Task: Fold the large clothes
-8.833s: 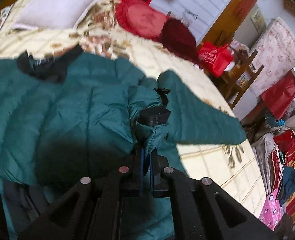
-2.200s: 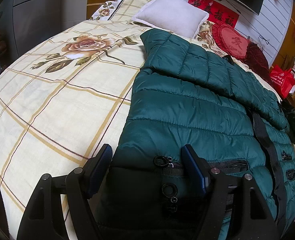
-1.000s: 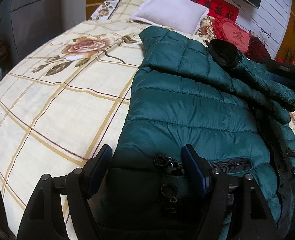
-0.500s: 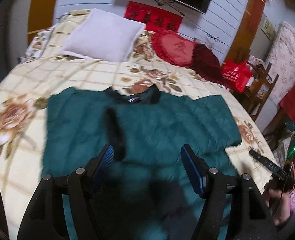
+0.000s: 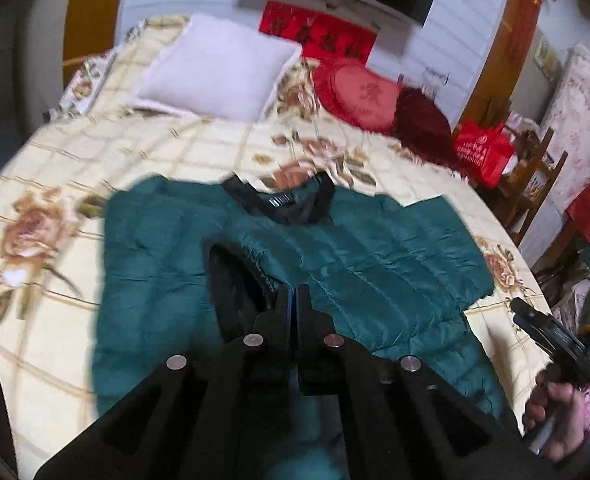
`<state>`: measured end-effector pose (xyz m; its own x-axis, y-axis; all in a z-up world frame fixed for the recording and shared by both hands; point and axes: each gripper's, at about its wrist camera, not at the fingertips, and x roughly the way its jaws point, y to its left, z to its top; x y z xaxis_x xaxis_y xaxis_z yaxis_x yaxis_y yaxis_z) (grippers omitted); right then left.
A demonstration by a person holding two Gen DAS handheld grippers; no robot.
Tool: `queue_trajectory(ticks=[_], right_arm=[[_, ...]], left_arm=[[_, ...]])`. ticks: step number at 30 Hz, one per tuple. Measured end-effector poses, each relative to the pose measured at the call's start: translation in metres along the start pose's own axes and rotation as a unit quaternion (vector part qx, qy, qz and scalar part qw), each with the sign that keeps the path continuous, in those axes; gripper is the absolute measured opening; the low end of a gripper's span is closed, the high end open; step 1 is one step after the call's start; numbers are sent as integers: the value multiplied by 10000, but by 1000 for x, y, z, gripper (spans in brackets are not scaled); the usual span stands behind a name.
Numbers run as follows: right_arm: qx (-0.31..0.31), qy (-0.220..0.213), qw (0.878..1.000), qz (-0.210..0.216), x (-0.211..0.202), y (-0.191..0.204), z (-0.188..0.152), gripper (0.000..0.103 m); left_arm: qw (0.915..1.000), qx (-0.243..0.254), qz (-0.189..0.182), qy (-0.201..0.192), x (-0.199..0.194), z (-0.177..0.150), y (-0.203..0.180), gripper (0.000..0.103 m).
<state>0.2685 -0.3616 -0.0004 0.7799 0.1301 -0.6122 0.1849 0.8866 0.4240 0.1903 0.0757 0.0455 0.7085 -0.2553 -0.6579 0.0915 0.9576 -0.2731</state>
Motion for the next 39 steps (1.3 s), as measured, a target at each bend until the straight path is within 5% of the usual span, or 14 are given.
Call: queue_trajectory(ticks=[5,13,18,22,24,28,31,33,39], right_arm=[[152,63,9999,-20,2,-6,-3,76],[-117,186,9992,334,10,12,-11,76],[-410,321,9984,232,16,29,-4,74],[-1085,213,9937,177,29,64,23,48],[-1363,262,9898,336,40,85,30,38],[-2023,393,9758,733,67,130,29,34],[-2349,750,9670,646,101,139,13,34],[-2550,1223,9579,494,129,132,-3,32],[-2510,1470,9552,547,135,134,7,32]], left_arm=[[9987,-43,448,-249,-34,3,50,0],[9944,-578,664,591,20,-39,101,0],[9917,-604,1070,-383,-27,-26,91,0],[9920,-383,847,-850,-29,1,57,15],[9950,-241,586,-773,-12,7,44,16],[9906,-88,1354,-166,45,-4,43,13],[9871,-344,1546,248,70,-25,64,8],[9870,-317,1552,260,74,-42,71,8],[9858,-89,1677,26,76,-58,65,8]])
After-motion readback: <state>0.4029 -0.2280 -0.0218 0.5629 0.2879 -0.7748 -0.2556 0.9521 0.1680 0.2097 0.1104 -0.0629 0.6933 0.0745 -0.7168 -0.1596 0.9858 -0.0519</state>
